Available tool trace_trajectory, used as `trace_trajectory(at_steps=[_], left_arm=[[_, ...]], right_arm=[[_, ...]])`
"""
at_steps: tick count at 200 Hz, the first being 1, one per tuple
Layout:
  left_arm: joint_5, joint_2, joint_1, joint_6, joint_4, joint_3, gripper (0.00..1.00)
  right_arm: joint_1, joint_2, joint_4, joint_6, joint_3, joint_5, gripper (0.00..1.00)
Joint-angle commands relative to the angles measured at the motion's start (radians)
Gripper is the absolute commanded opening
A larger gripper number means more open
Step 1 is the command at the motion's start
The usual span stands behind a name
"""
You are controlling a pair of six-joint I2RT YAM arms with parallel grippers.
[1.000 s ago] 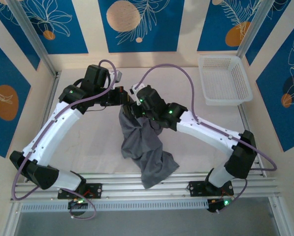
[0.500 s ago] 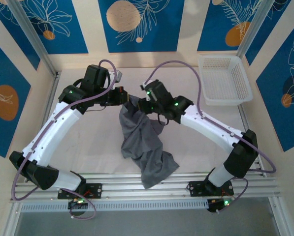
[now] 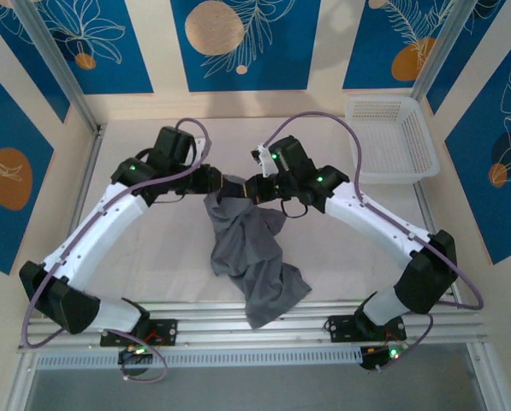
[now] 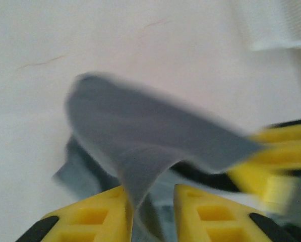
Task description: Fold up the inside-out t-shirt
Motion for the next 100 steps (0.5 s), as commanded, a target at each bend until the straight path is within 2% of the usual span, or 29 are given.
trace_trajectory(at_steps=[1,37,56,70,82,100], left_arm=[[-0.309,0.024,0.024,0.102,0.010,-0.125,0.33],[-0.268,-0.008,0.073,0.095,0.072,-0.223,0.52],[-0.293,-0.061,0.085,0.105,0.078,-0.231,0.56],[-0.270,-0.096,0.094,0.123,0.084,-0.240,0.58],[-0.168,-0.122,0.098,0.152,0.100,-0.245,0.58],[0.179,-0.187,0.098,0.193,0.225,-0.291,0.59]], right_arm=[[-0.014,-0.075,0.044,0.084,0.009,-0.091,0.00],[-0.032,-0.097,0.016,0.093,0.014,-0.082,0.00],[-0.041,-0.089,-0.002,0.101,0.017,-0.088,0.00],[-0.042,-0.087,-0.006,0.104,0.017,-0.094,0.00],[-0.042,-0.084,-0.011,0.105,0.019,-0.090,0.00],[-0.043,-0.080,-0.021,0.102,0.024,-0.084,0.00]])
